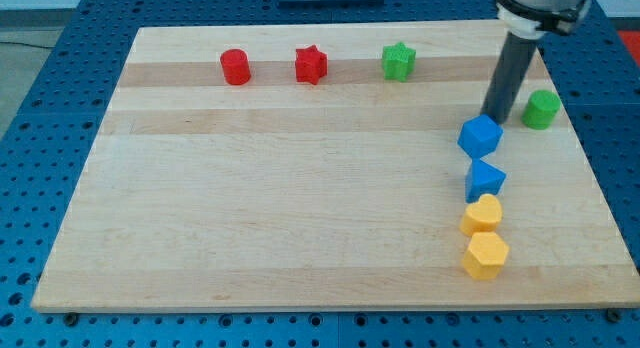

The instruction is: Slide the green circle parallel to the right of the green star

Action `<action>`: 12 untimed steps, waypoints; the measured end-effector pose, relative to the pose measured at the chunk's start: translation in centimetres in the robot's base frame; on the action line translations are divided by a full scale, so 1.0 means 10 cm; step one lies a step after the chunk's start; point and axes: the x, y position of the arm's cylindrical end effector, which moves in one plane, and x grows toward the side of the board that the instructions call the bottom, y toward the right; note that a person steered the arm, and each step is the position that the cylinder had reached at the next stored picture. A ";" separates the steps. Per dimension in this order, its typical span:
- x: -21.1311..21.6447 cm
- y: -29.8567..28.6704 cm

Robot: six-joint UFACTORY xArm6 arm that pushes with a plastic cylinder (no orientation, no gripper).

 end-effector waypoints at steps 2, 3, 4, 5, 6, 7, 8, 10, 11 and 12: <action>0.39 0.25; 0.37 -0.03; 0.30 -0.25; 0.29 0.20; 0.46 0.63; 0.26 0.68; -0.23 0.59; -1.11 0.51; -1.08 0.55; -0.65 0.62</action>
